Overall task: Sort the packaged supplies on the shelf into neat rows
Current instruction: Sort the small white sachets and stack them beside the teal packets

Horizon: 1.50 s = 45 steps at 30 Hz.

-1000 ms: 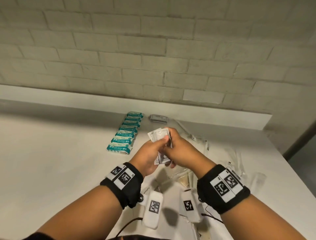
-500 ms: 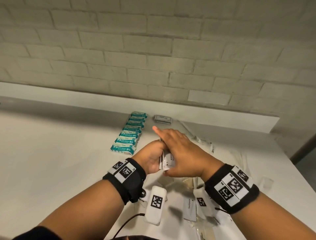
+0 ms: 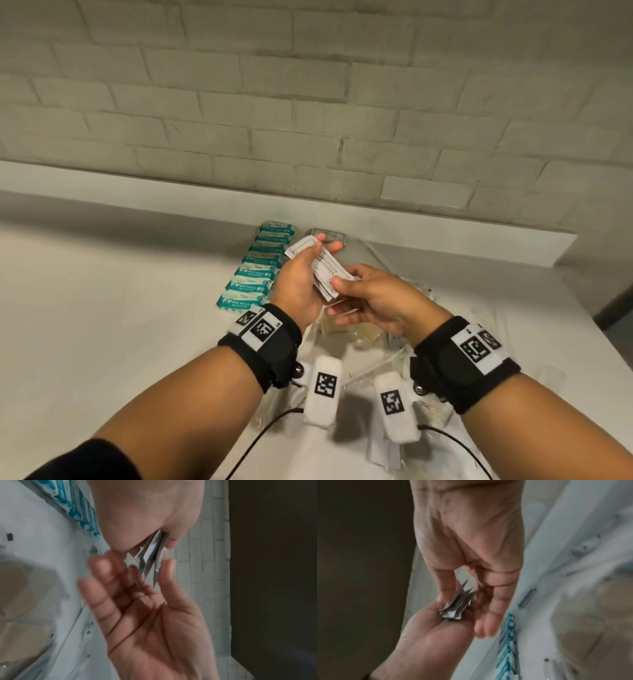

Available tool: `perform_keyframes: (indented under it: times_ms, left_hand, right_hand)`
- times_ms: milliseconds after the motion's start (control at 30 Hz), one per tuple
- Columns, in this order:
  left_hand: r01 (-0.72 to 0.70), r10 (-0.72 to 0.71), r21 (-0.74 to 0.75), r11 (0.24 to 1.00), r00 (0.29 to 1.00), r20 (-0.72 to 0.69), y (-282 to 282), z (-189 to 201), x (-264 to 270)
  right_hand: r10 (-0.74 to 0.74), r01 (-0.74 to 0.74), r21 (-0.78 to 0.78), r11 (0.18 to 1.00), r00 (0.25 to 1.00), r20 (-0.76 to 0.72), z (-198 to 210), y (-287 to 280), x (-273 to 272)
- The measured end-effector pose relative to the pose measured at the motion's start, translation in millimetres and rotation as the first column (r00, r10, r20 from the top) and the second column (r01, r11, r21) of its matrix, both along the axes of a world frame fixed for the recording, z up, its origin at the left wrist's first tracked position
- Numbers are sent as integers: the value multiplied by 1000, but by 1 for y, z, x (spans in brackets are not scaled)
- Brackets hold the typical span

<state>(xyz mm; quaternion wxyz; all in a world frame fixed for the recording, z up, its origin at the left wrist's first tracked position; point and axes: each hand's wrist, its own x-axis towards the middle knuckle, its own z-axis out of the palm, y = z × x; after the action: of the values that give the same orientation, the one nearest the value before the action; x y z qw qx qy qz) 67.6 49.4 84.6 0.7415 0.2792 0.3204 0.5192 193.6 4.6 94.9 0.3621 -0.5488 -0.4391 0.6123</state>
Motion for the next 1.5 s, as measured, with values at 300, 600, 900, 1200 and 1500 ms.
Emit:
perform_keyframes:
  times_ms: [300,600,900,1200,1500]
  left_hand:
    - [40,-3,65,997,872,-490,76,-35,-6]
    - [91,75,141,986,515,-854,206,-52,13]
    - [327,239,249,911,73,-968,249,-76,27]
    - [615,292,153,773,-132,-947,242,-58,18]
    - [662,360,135,737,-215,-908,244,-57,29]
  right_hand:
    - [-210,208,-68,976,977,-29,-32,78,27]
    - [-480,479,-36,877,877,-17,-53,192,43]
    - [-375,376,94,922,800,468,-89,255,51]
    - [-213,-85,290,953,492,844,-83,242,63]
    - [-138,-390,205,897,192,971,-88,247,60]
